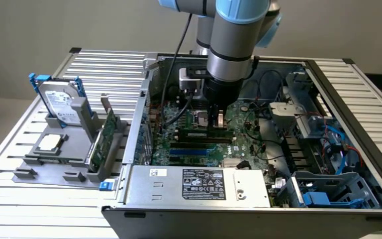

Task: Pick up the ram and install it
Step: 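Insert the ram into the slot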

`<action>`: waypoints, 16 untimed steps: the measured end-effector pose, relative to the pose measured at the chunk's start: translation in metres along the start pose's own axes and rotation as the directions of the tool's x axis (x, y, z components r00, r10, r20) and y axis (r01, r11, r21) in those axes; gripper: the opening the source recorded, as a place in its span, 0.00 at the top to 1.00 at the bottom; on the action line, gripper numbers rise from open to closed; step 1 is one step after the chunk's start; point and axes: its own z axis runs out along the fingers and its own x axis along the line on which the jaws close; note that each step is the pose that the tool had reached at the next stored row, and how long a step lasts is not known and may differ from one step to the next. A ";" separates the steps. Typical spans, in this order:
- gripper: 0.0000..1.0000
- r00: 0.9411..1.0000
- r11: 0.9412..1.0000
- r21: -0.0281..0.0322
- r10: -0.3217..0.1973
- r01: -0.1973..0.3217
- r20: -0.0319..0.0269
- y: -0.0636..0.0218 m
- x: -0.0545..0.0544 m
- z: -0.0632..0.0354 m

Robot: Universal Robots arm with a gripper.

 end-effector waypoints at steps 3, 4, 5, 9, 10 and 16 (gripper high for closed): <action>0.86 1.000 1.000 0.000 0.000 0.000 0.000 0.0000 -0.001 0.0007; 0.86 1.000 1.000 0.000 0.000 0.000 0.000 -0.0001 -0.001 0.0011; 0.86 1.000 1.000 0.000 0.000 0.000 0.000 -0.0001 -0.002 0.0015; 0.86 1.000 1.000 0.000 0.000 0.000 0.000 -0.0002 -0.003 0.0030; 0.86 1.000 1.000 0.000 0.000 0.000 0.000 -0.0002 -0.003 0.0031; 0.86 1.000 1.000 0.000 0.000 0.000 0.000 -0.0002 -0.003 0.0045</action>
